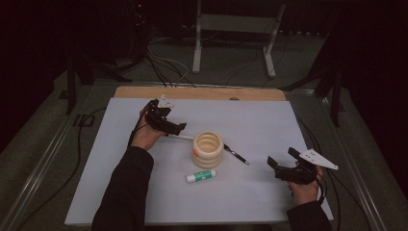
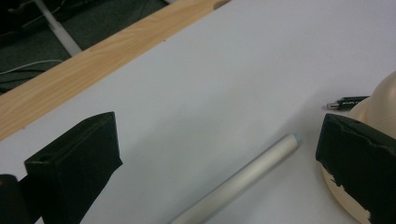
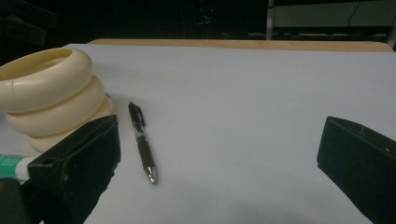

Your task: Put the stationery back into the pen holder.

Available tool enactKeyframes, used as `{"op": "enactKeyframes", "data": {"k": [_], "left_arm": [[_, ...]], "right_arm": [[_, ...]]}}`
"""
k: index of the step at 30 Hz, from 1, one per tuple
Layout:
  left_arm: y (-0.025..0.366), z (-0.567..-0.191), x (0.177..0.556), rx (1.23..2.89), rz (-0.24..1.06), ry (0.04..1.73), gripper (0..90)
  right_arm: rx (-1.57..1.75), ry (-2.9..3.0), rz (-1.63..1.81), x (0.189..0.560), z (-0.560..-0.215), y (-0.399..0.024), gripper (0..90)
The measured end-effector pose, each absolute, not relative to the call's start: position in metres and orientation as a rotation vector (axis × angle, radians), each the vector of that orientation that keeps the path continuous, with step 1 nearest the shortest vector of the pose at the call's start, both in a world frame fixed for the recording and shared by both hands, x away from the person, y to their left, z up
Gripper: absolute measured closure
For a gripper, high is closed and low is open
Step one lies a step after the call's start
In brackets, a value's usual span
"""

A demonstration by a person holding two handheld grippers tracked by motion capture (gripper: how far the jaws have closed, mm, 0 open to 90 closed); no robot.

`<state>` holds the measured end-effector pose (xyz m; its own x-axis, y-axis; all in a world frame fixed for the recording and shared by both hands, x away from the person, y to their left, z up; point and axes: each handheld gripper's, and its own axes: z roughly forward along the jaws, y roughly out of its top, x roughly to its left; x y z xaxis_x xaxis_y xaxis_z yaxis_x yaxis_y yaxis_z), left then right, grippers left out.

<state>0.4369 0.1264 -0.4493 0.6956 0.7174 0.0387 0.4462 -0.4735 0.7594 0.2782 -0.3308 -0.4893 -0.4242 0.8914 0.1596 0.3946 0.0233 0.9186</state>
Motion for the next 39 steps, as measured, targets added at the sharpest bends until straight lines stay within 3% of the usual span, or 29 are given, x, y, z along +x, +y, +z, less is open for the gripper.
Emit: {"op": "enactKeyframes", "data": {"k": [7,20,25,28,29,30,31,39], "left_arm": [[0.12,-0.46,0.443,2.181,0.442,0.885,2.2],[0.103,-0.487,0.454,2.32,0.286,0.93,18.3],[0.095,-0.502,0.456,2.408,0.23,0.896,34.6],[0.093,-0.506,0.456,2.462,0.202,0.855,52.1],[0.093,-0.506,0.454,2.488,0.222,0.826,52.1],[0.093,-0.506,0.454,2.495,0.224,0.819,69.9],[0.093,-0.505,0.453,2.505,0.221,0.805,76.9],[0.092,-0.504,0.452,2.522,0.229,0.816,79.5]], "right_arm": [[1.305,1.837,1.396,0.278,-0.489,-0.332,0.0],[1.3,1.842,1.395,0.279,-0.489,-0.331,0.0],[1.3,1.841,1.395,0.279,-0.489,-0.331,0.0],[1.301,1.841,1.395,0.279,-0.489,-0.331,0.0],[1.302,1.841,1.396,0.279,-0.489,-0.331,0.0],[1.302,1.841,1.396,0.279,-0.489,-0.332,0.0],[1.303,1.841,1.396,0.279,-0.489,-0.331,0.0],[1.303,1.837,1.398,0.279,-0.489,-0.332,0.0]]}}
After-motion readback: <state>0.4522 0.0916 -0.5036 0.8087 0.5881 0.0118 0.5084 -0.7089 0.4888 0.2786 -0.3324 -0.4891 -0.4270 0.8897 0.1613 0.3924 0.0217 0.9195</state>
